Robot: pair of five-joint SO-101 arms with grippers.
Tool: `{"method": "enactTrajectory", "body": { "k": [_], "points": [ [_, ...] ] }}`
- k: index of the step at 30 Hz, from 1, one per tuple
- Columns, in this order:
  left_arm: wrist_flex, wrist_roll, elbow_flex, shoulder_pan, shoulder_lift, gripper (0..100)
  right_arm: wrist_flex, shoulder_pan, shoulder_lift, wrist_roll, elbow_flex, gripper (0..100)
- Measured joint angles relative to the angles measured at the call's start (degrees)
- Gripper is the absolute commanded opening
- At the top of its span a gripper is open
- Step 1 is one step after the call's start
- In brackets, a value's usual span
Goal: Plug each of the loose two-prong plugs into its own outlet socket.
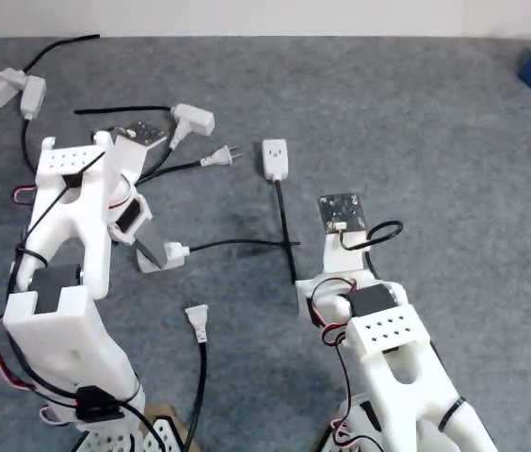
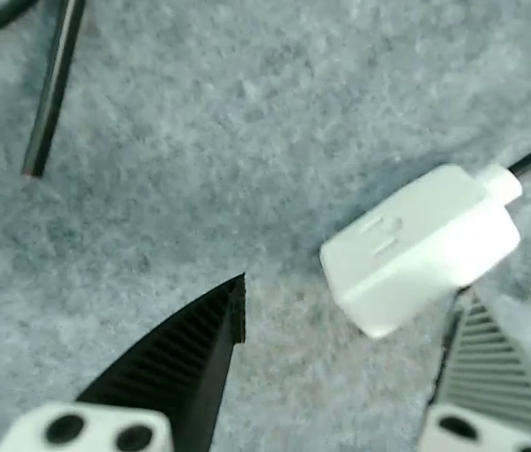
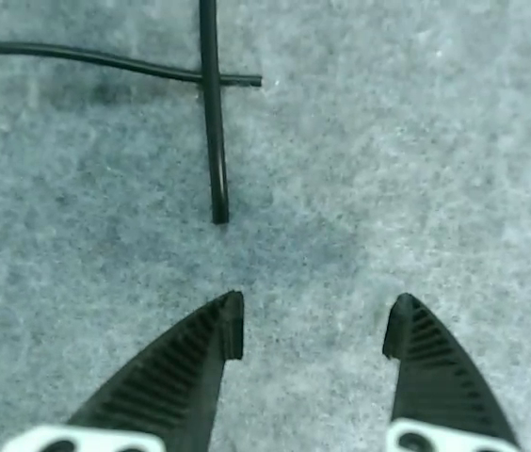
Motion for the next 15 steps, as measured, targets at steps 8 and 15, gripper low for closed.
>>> {"method": "enactTrajectory", "body": {
  "k": [8,15],
  "points": [
    [-2.6,0.4,-6.1,0.3,10.4,33,0.0,0.0,0.0,0.0,0.0,24.1],
    [10.0,0.6,-27.8,0.1,23.3,33,0.0,0.0,0.0,0.0,0.0,24.1]
  ]
}}
